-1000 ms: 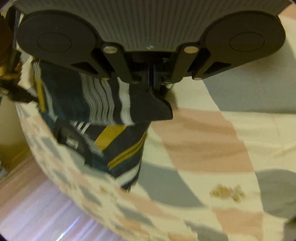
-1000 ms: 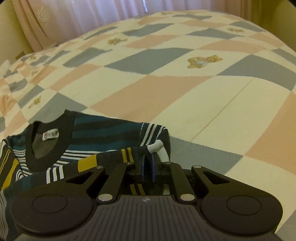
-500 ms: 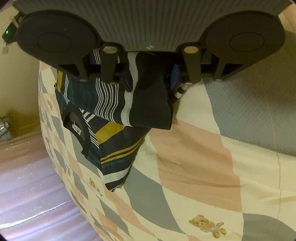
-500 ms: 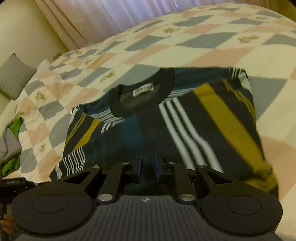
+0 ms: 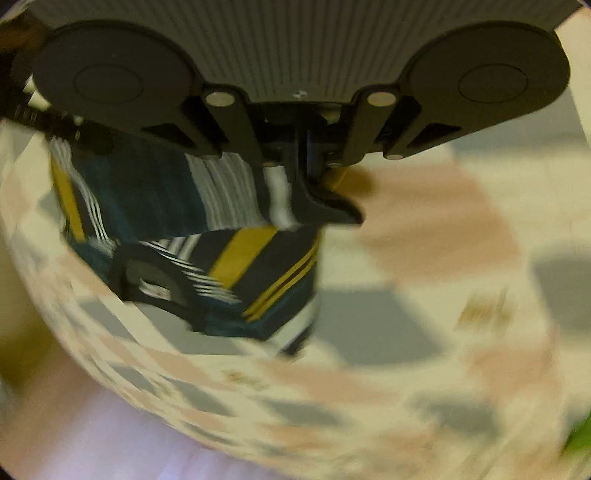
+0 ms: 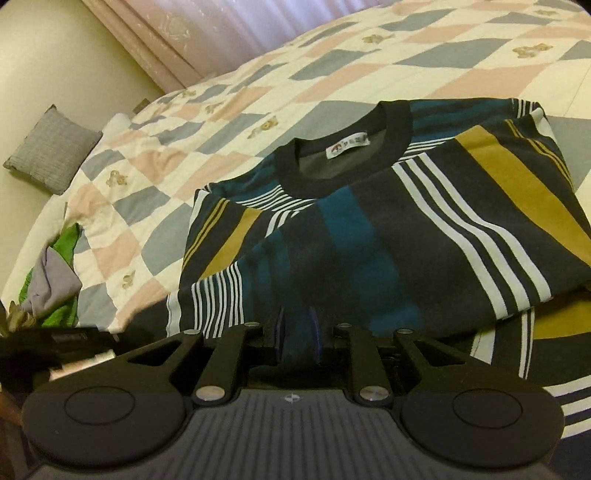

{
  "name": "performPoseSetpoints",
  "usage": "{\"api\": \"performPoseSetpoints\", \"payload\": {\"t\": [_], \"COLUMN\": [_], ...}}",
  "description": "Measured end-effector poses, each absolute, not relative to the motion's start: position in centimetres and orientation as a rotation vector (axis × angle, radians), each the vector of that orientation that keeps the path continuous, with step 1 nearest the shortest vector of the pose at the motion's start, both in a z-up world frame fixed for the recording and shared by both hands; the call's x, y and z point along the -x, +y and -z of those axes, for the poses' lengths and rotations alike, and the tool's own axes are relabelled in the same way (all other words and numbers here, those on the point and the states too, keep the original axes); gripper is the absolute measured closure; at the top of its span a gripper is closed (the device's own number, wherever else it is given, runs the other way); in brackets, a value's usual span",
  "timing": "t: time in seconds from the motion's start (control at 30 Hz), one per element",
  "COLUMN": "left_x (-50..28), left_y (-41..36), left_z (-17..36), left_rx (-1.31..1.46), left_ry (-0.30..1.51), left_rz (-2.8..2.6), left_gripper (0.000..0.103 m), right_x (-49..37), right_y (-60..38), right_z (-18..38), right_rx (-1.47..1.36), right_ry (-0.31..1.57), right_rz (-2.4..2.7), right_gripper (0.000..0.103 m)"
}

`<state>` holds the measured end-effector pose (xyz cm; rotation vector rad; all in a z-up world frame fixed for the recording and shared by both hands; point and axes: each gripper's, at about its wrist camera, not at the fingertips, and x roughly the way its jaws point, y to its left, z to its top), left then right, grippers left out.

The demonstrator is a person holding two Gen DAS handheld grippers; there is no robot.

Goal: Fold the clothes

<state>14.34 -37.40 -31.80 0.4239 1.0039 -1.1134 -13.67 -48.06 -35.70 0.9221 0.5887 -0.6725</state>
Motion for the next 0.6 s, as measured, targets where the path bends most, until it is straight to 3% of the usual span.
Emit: {"api": "performPoseSetpoints", "payload": {"t": [0.13, 0.3, 0.4, 0.6], "left_x": [-10.2, -8.0, -8.3, -12.1], "left_y": [-41.1, -45.1, -45.0, -37.9], "left_z": [31.7, 36.9, 37.5, 29.3], "left_rx": [-0.497, -0.480, -0.459, -0.269], "left_ry": [0.954, 1.121, 1.149, 1.068], "left_rz": [1.281, 1.358, 1.354, 1.452], "left_gripper": [0.100, 0.092, 0.094, 0.093], "right_x": [14.9, 16.2, 16.9, 16.9], "right_y": [-48.7, -49.3, -49.5, -49.4], "right_z": [36.1, 36.6, 36.6, 35.9], "right_rx": [-0.989, -1.041, -1.041, -1.011], "right_ry": [0.552, 0.537, 0.537, 0.531], "right_rz": [0.698, 0.733, 0.744, 0.726], "right_gripper": [0.082, 0.082, 0.082, 0.082]}}
